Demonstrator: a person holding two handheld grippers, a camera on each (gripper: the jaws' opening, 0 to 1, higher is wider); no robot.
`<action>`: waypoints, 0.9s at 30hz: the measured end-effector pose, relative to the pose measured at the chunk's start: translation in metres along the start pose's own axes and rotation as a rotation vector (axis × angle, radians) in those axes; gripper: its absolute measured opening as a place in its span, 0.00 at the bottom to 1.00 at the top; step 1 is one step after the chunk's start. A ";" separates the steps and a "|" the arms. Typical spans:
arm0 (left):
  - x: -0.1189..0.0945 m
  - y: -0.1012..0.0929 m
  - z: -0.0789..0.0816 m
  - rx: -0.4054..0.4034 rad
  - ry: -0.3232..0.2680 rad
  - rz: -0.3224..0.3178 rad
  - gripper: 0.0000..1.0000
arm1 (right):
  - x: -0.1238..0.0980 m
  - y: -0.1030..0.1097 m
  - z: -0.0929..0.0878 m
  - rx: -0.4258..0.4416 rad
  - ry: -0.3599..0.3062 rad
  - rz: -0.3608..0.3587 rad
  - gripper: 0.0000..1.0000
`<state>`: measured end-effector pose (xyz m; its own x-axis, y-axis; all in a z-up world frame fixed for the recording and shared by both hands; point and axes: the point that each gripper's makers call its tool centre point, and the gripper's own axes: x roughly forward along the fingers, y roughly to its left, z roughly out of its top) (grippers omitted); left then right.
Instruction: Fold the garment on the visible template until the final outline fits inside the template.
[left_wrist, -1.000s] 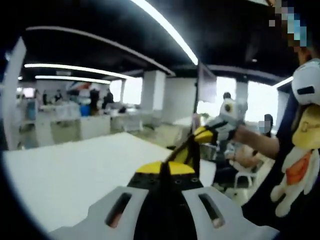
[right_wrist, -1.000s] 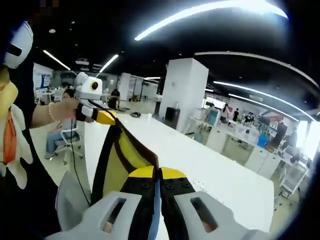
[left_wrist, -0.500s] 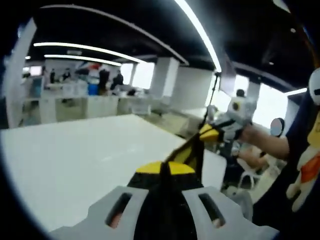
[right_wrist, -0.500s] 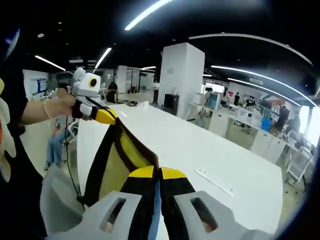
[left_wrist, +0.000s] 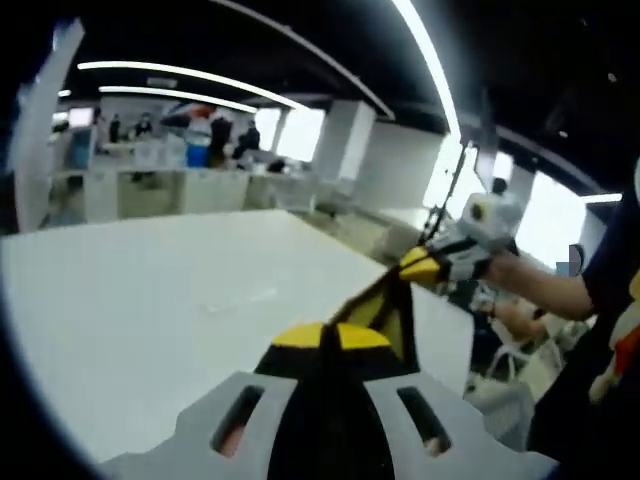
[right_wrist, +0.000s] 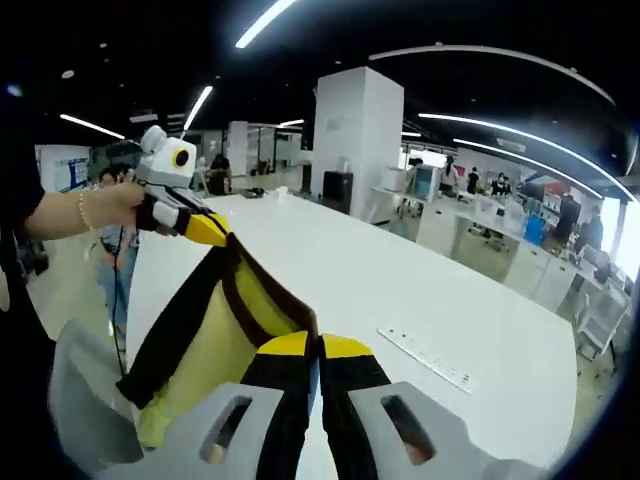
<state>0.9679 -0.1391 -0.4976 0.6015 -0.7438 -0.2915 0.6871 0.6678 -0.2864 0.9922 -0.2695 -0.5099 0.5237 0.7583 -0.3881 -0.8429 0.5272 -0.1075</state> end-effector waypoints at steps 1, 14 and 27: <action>0.004 0.005 -0.002 -0.002 0.005 0.003 0.00 | 0.002 -0.002 -0.001 0.001 0.002 0.000 0.02; 0.050 0.067 -0.020 -0.073 0.036 0.053 0.00 | 0.063 -0.048 -0.038 0.046 0.050 0.001 0.02; 0.096 0.127 -0.048 -0.090 0.106 0.141 0.00 | 0.113 -0.083 -0.076 0.133 0.096 -0.001 0.03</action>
<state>1.0933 -0.1243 -0.6053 0.6399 -0.6387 -0.4273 0.5568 0.7686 -0.3150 1.1120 -0.2562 -0.6142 0.5048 0.7211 -0.4746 -0.8154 0.5787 0.0120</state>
